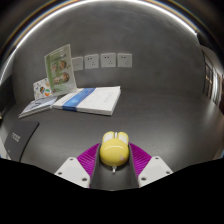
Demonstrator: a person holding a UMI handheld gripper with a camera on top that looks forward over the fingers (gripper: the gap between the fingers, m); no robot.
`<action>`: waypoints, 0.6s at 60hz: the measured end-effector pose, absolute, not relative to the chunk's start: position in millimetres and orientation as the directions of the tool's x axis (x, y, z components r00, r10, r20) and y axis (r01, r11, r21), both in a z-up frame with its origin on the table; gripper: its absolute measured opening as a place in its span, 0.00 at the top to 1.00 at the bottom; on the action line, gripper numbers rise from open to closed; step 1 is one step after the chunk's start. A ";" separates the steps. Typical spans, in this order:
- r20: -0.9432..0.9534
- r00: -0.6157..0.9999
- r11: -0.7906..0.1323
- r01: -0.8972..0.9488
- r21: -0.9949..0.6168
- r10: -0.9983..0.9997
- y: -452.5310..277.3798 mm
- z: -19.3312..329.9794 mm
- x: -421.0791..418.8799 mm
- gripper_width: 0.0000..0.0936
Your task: Arrange mouse
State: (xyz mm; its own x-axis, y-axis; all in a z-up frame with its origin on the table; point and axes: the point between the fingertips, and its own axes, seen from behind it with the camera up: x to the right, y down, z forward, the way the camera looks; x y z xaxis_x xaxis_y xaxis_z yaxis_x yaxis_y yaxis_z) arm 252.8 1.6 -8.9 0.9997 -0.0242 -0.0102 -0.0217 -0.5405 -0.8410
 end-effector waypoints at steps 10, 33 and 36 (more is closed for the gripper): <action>-0.054 0.996 -0.531 -0.081 -0.844 -0.066 1.1 -5.6 254.2 0.58; -0.012 0.999 -0.261 0.000 -0.965 0.042 -28.0 167.1 -3.2 0.59; -0.024 0.996 -0.270 0.000 -0.963 0.087 -27.9 159.4 -64.4 0.59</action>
